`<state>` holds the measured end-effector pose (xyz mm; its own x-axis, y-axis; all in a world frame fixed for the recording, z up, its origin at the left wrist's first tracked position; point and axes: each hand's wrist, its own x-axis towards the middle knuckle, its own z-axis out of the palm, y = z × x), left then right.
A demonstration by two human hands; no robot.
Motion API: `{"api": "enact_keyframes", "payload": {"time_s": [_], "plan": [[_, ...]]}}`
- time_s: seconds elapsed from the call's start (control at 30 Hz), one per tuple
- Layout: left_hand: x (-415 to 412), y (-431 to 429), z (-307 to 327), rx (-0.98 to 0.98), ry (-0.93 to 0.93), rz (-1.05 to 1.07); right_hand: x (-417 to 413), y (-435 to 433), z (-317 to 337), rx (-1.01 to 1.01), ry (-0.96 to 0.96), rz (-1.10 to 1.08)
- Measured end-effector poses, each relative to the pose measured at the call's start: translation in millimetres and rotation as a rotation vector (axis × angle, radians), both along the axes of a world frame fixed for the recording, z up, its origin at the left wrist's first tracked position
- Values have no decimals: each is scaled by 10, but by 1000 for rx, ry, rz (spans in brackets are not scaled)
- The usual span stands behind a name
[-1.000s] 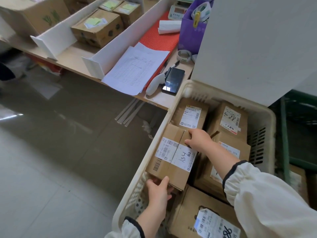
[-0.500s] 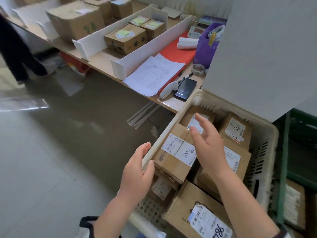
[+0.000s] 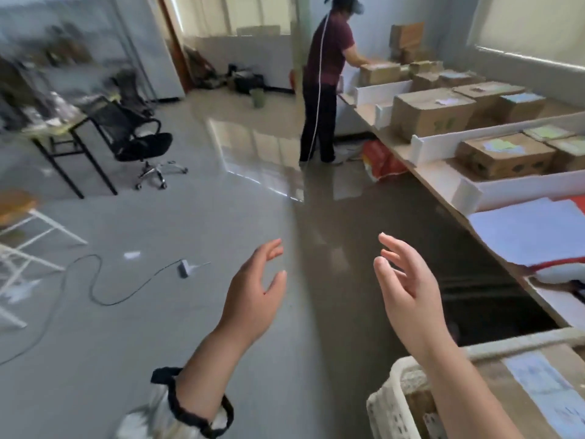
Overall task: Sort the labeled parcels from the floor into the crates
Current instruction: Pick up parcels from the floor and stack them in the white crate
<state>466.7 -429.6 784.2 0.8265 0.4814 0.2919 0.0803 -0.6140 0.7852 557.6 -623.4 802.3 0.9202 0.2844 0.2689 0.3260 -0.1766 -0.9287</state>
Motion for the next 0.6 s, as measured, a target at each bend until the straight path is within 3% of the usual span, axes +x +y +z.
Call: {"api": "enact_keyframes", "payload": {"time_s": [0.17, 0.3, 0.6], "plan": [[-1001, 941, 14, -1, 5, 242, -478, 1089, 52, -79, -79, 224], [-2102, 1758, -48, 55, 64, 464, -1068, 2131, -25, -259, -307, 383], [-5088, 3176, -285, 168, 265, 1047, -2868, 4483, -338, -318, -359, 838]]}}
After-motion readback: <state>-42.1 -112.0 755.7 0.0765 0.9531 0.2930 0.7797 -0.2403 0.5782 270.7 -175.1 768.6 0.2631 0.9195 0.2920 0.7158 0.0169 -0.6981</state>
